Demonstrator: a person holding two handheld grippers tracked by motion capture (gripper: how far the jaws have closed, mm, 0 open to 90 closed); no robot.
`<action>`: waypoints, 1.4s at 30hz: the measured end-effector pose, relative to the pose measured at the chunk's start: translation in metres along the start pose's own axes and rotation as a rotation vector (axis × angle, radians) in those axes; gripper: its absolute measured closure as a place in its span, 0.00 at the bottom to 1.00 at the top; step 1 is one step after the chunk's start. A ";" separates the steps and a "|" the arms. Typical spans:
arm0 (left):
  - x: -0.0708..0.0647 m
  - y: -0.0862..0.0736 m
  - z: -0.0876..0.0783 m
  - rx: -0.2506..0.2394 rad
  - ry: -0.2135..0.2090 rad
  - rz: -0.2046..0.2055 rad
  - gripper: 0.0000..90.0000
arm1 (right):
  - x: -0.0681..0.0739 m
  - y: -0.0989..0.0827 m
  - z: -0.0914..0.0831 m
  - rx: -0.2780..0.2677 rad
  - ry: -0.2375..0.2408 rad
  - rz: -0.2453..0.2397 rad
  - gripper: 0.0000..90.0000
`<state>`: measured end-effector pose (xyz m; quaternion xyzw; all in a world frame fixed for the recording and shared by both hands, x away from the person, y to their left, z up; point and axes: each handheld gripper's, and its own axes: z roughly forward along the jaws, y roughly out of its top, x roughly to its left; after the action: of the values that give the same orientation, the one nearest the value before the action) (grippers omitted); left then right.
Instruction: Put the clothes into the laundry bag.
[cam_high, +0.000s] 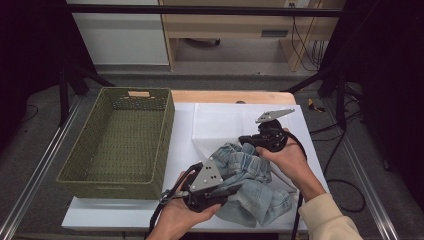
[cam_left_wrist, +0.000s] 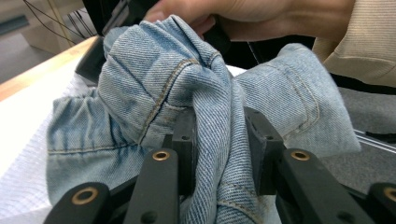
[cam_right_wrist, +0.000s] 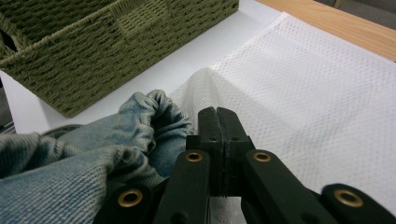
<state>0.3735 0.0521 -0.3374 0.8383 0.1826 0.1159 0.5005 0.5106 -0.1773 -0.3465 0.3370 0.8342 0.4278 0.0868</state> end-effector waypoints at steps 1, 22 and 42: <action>0.000 0.000 0.001 -0.005 -0.005 -0.008 0.76 | 0.000 0.000 0.000 -0.004 -0.001 0.000 1.00; -0.005 0.006 -0.004 -0.026 -0.013 0.001 0.76 | -0.001 0.010 0.005 0.015 -0.005 -0.009 1.00; 0.012 -0.004 0.022 0.007 0.002 -0.051 0.76 | 0.003 0.013 0.005 -0.005 0.010 -0.026 1.00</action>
<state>0.3924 0.0415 -0.3509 0.8349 0.2049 0.1035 0.5002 0.5172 -0.1671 -0.3394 0.3236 0.8379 0.4305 0.0891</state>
